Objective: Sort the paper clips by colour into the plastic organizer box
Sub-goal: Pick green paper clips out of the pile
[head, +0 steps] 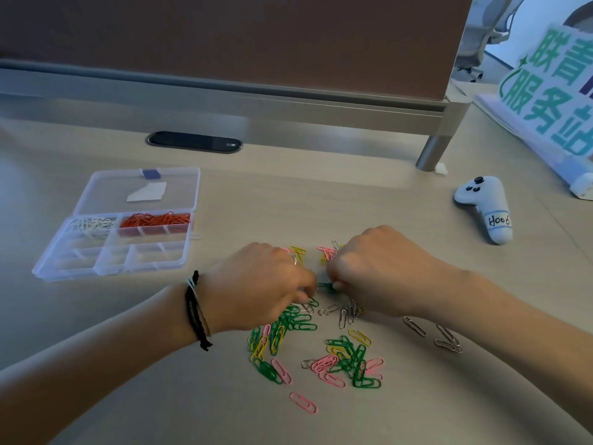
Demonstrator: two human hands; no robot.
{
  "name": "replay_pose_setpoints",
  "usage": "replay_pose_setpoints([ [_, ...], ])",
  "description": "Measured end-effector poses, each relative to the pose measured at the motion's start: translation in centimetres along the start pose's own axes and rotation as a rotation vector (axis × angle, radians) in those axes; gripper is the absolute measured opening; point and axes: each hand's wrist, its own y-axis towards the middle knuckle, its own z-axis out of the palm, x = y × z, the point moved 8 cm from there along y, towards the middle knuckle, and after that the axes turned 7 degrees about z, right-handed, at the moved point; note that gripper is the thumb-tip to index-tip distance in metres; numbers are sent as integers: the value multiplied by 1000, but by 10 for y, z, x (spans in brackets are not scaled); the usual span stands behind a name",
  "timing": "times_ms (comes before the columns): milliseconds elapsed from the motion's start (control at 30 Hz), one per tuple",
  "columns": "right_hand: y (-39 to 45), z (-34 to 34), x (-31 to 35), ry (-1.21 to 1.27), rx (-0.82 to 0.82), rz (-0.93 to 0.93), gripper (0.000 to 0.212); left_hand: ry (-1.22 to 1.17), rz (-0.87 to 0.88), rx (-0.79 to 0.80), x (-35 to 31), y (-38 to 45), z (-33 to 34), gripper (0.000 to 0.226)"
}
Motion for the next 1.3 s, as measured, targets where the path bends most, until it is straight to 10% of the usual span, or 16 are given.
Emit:
replay_pose_setpoints([
  [400, 2, -5, 8, -64, -117, -125, 39, 190, 81, 6, -9, 8, -5, 9],
  [600, -3, -8, -1, 55, -81, -33, 25, -905, -263, -156, 28, -14, 0, 11],
  [833, 2, -9, 12, 42, -2, -116, 18, -2139, -161, -249, 16, -15, -1, 14],
  [1100, 14, 1, 5, 92, -28, 40, 27, -1224, -527, -266, 47, -31, 12, 52],
  [1300, 10, 17, -12, 1245, 95, 157, 20, -292, -249, -235, 38, -33, -7, 18],
])
